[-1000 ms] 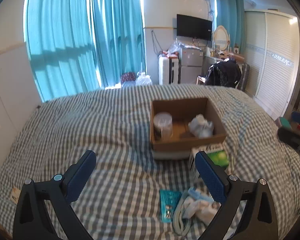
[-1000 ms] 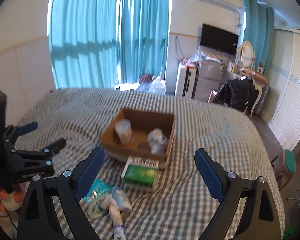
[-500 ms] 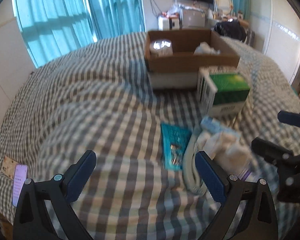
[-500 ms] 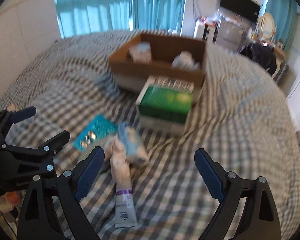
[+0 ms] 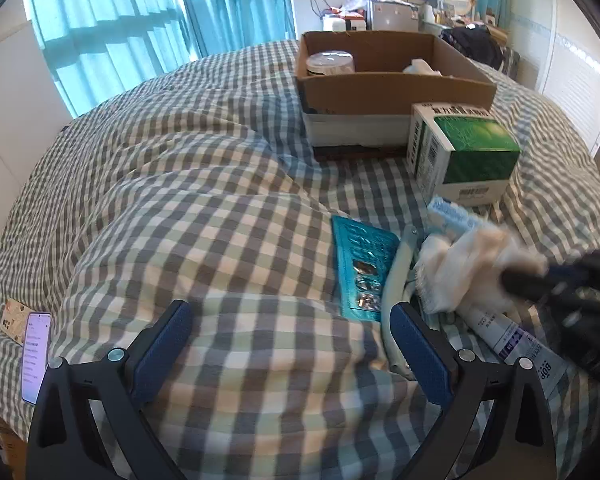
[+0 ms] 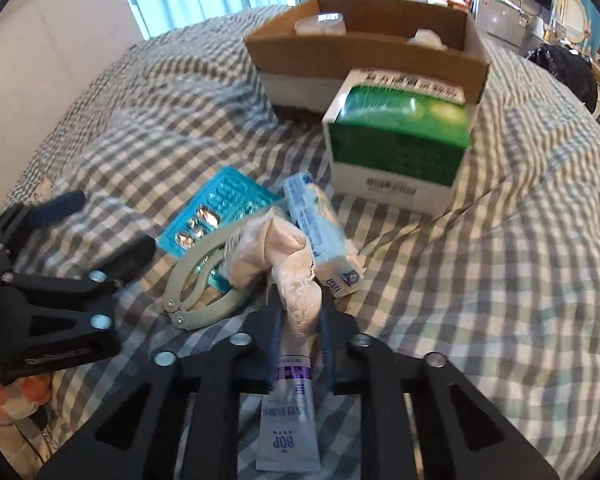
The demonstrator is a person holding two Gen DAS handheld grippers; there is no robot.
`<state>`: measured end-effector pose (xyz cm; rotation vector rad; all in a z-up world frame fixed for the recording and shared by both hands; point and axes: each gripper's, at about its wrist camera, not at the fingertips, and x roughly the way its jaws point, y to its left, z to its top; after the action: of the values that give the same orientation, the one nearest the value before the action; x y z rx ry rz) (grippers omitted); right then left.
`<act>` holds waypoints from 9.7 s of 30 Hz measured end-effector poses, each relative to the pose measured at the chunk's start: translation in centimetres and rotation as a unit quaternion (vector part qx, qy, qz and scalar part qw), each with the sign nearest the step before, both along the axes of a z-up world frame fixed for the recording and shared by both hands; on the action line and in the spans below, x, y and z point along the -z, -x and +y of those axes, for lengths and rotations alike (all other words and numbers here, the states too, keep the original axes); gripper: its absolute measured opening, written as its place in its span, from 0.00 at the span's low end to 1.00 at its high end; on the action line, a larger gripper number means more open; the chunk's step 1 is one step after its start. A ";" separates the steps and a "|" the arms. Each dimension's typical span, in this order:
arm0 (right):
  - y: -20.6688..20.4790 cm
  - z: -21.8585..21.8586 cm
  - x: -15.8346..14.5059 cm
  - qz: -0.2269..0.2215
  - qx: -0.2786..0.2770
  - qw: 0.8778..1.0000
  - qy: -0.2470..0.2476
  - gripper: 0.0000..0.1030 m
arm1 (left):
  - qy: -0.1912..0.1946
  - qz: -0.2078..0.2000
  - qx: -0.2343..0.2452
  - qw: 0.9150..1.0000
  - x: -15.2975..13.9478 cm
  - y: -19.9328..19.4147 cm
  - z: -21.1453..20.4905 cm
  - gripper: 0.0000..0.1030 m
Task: Organize objects
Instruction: 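Move both tools back toward the remaining items beside the green box, then grasp the white tissue with the right tool while the left tool grasps the beige clip, then carry the tissue and clip into the cardboard box and release both, then move both tools back toward the toothpaste tube and tissue pack, then grasp the white BOP toothpaste tube with the right tool while the left tool grasps the blue tissue pack, then carry the toothpaste tube and tissue pack over the cardboard box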
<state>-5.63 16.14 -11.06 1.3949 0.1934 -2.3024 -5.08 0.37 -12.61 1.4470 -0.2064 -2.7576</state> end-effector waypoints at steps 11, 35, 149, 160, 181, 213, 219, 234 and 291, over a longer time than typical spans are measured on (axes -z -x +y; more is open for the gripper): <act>-0.4 5.7 -5.6 0.068 0.058 0.996 0.023 0.12 | -0.029 -0.025 0.055 0.998 1.1 1.6 4.8 0.98; -0.7 7.7 -3.0 0.049 0.075 0.995 0.043 0.12 | -0.013 -0.063 0.084 0.994 2.4 1.2 5.6 0.09; 1.3 6.1 -34.1 0.305 0.133 0.942 0.042 0.97 | -0.048 0.252 0.058 0.965 -30.3 4.3 1.4 0.98; -5.5 6.7 -30.3 0.314 0.134 0.939 0.036 0.98 | -0.067 0.251 0.039 0.965 -26.3 -2.2 -1.8 1.00; -3.7 3.4 -9.5 0.184 0.096 0.978 0.004 0.98 | -0.071 0.151 0.019 0.986 -9.4 -2.8 -1.3 1.00; -1.7 2.3 -1.0 0.052 0.043 0.998 0.006 0.24 | -0.061 0.032 0.007 0.998 -1.2 0.4 1.1 1.00; -0.1 6.3 -3.3 0.081 0.087 0.993 0.001 0.24 | -0.070 0.016 0.034 0.997 -0.6 2.7 4.9 1.00; 4.8 11.5 -2.8 0.071 0.115 0.991 0.007 0.24 | -0.068 -0.033 0.089 0.993 4.4 7.8 13.1 1.00; 1.6 3.1 -19.8 0.206 0.029 0.978 0.024 0.24 | -0.068 0.164 0.063 0.982 -19.7 4.9 3.6 0.74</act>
<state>-7.25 19.23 8.72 0.8968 0.2226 -2.6036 -9.98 3.97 7.08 1.0066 -0.1076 -3.1137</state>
